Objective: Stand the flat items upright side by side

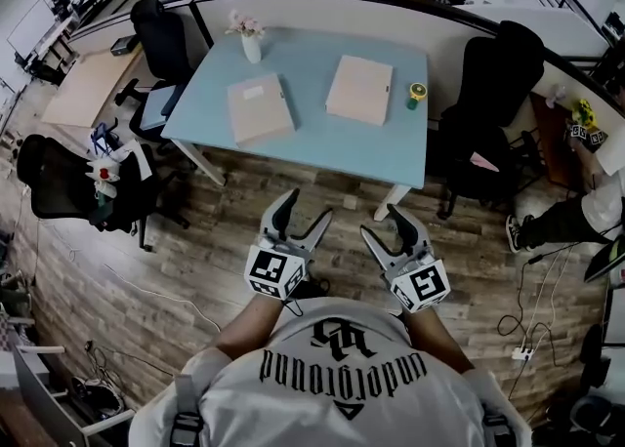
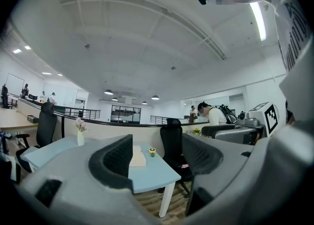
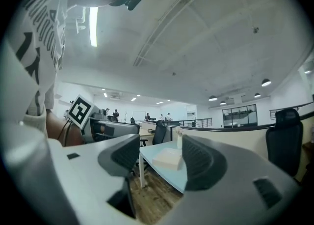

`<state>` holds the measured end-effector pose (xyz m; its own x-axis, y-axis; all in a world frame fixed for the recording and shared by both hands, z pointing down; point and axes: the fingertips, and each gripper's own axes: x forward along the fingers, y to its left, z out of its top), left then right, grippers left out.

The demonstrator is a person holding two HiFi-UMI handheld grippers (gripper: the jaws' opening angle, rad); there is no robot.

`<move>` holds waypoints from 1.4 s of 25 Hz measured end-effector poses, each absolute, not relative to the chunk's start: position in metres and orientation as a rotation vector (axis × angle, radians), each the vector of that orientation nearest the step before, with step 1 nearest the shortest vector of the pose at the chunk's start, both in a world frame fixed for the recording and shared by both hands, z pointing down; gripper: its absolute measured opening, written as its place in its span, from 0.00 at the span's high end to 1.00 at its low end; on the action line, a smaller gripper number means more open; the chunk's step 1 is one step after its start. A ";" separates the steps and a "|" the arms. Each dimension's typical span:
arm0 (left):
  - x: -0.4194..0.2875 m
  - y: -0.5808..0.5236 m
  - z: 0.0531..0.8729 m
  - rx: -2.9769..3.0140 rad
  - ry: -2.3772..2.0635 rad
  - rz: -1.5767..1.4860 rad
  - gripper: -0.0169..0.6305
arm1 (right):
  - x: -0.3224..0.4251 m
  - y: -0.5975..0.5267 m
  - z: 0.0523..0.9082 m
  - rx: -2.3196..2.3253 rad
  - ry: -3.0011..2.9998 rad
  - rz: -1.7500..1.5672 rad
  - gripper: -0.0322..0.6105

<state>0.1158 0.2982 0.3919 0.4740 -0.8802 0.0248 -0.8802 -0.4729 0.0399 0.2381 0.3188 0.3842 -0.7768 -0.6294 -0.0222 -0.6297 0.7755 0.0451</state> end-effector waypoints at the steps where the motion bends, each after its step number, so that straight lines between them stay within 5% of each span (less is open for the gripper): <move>1: 0.108 0.293 0.392 2.650 -1.595 0.000 0.47 | 0.230 0.313 0.385 -1.040 2.961 0.077 0.53; 18: -0.088 0.201 0.384 2.576 -1.708 -0.005 0.46 | 0.027 0.210 0.383 -0.880 3.026 0.039 0.54; 35: -0.151 0.097 0.415 2.385 -1.846 0.022 0.46 | -0.037 0.077 0.407 -0.649 3.121 -0.069 0.55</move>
<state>-0.1509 0.0966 0.4153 0.2536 -0.9632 0.0885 -0.9651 -0.2458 0.0903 -0.0373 0.0765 0.4072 -0.9160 -0.3974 0.0545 -0.3994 0.9162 -0.0325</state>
